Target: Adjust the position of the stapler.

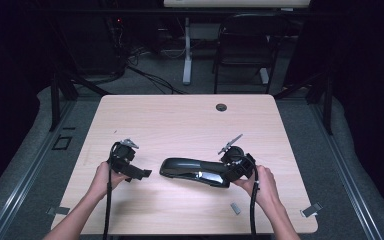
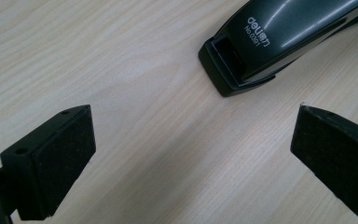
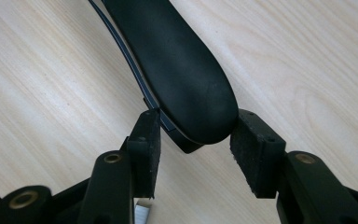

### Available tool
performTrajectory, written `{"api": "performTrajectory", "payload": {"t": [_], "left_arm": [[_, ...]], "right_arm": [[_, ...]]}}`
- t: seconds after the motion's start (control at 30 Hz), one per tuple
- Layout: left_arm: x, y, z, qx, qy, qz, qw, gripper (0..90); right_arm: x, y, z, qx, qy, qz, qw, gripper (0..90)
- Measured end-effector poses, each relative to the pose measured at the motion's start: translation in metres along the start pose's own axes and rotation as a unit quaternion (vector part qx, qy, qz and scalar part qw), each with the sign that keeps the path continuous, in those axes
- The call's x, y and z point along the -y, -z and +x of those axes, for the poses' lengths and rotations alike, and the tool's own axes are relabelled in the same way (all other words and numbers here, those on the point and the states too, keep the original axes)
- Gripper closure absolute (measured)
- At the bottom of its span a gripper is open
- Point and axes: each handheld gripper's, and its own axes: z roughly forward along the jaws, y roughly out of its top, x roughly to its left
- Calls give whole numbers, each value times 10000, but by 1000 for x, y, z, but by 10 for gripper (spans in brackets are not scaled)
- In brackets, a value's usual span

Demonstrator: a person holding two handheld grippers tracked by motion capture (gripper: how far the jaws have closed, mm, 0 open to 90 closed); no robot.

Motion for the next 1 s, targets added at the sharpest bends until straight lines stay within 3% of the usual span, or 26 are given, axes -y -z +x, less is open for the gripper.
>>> {"api": "performTrajectory", "payload": {"t": [0.13, 0.57, 0.77, 1.0], "left_arm": [[-1, 0, 0, -6, 17, -31, 10000, 0], [-3, -3, -1, -34, 30, -16, 10000, 0], [-2, 3, -1, -244, 72, -305, 9992, 0], [-3, 2, 0, -244, 105, -353, 9990, 0]], "right_arm": [[0, -2, -3, -32, -32, -149, 9999, 528], [-13, -14, -11, -33, 285, -475, 9985, 509], [-21, -20, -14, -90, 246, -654, 9975, 494], [-27, -24, -13, -12, 158, -708, 9974, 471]]}}
